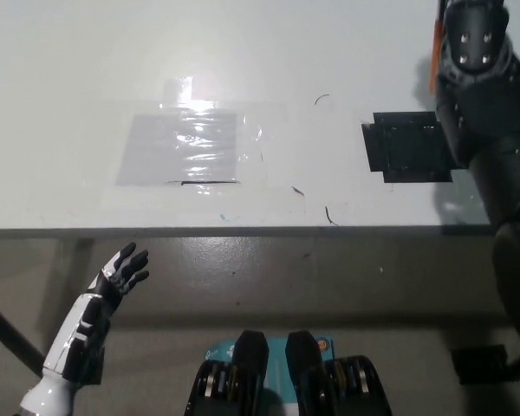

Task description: The robot uses it right hand to pick up an extended orange duster kept in the middle of the desk and presses its handle against the desk to collapse it

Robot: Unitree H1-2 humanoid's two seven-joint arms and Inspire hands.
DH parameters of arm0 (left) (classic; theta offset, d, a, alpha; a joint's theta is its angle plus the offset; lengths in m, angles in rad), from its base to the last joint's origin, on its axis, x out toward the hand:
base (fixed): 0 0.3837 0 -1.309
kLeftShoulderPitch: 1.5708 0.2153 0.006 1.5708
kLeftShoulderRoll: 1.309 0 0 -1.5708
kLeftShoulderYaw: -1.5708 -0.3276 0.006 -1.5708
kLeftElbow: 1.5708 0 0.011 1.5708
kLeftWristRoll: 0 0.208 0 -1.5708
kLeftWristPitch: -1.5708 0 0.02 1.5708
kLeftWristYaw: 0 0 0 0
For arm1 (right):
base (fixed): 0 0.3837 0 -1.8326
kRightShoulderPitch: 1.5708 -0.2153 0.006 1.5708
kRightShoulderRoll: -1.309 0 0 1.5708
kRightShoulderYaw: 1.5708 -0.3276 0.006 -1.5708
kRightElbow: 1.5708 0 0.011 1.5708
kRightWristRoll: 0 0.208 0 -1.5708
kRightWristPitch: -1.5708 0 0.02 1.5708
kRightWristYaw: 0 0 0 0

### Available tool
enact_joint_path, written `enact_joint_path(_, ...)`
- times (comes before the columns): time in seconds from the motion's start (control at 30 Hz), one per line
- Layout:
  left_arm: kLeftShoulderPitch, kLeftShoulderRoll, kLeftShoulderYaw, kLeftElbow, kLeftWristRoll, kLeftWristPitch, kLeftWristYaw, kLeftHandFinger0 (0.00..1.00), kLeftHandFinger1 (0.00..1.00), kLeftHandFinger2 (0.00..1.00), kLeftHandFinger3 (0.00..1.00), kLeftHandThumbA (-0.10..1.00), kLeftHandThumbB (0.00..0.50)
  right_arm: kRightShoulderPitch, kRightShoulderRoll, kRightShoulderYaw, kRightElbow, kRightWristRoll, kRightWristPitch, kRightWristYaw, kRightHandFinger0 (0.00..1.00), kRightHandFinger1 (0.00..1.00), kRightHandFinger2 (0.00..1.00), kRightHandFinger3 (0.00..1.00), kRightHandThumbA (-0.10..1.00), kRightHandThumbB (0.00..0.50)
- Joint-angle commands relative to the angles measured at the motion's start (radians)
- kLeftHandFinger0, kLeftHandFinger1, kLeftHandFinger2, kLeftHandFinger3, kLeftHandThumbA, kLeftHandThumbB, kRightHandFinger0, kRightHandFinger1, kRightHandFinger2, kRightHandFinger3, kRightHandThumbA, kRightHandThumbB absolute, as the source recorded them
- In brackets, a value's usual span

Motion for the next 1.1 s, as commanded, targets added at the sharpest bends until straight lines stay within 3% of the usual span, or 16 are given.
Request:
enact_joint_path(0.0, -0.001, 0.007, 0.001, -0.023, -0.013, -0.039, -0.006, 1.00, 1.00, 1.00, 1.00, 1.00, 0.311, -0.038, 0.000, -0.003, 0.012, 0.032, -0.057, -0.074, 0.00, 0.07, 0.41, 0.49, -0.10, 0.132)
enact_joint_path(0.1, 0.000, 0.004, 0.001, -0.024, -0.006, -0.039, -0.001, 1.00, 1.00, 1.00, 1.00, 1.00, 0.321, -0.031, 0.007, -0.003, 0.032, 0.038, -0.057, -0.100, 0.00, 0.01, 0.32, 0.39, -0.10, 0.131)
enact_joint_path(0.27, 0.008, -0.001, -0.001, -0.028, -0.008, -0.039, 0.003, 1.00, 1.00, 1.00, 1.00, 1.00, 0.319, 0.002, 0.025, -0.002, 0.028, 0.059, -0.057, -0.123, 0.00, 0.00, 0.23, 0.28, -0.10, 0.144)
enact_joint_path(0.7, -0.001, 0.000, 0.001, -0.025, -0.006, -0.039, -0.003, 1.00, 1.00, 1.00, 1.00, 1.00, 0.314, 0.050, 0.066, -0.110, 0.016, 0.174, -0.057, -0.049, 0.00, 0.00, 0.27, 0.32, -0.10, 0.095)
enact_joint_path(0.83, -0.003, 0.000, 0.003, -0.022, -0.010, -0.039, -0.007, 1.00, 1.00, 1.00, 1.00, 1.00, 0.310, 0.062, 0.079, -0.166, 0.026, 0.221, -0.057, 0.025, 0.00, 0.03, 0.36, 0.42, -0.10, 0.109)
enact_joint_path(0.9, -0.003, 0.002, 0.003, -0.021, -0.005, -0.039, -0.006, 1.00, 1.00, 1.00, 1.00, 1.00, 0.313, 0.074, 0.087, -0.190, 0.042, 0.234, -0.057, 0.036, 0.00, 0.00, 0.32, 0.34, -0.10, 0.117)
enact_joint_path(1.0, -0.003, 0.002, 0.003, -0.020, -0.005, -0.039, -0.006, 1.00, 1.00, 1.00, 1.00, 1.00, 0.314, 0.074, 0.089, -0.203, 0.042, 0.233, -0.057, 0.046, 0.00, 0.00, 0.31, 0.32, -0.10, 0.116)
enact_joint_path(1.07, -0.004, 0.002, 0.009, -0.027, -0.004, -0.039, -0.010, 1.00, 1.00, 1.00, 1.00, 1.00, 0.298, 0.102, 0.077, -0.165, 0.110, 0.194, -0.057, 0.028, 0.00, 0.00, 0.24, 0.26, -0.08, 0.092)
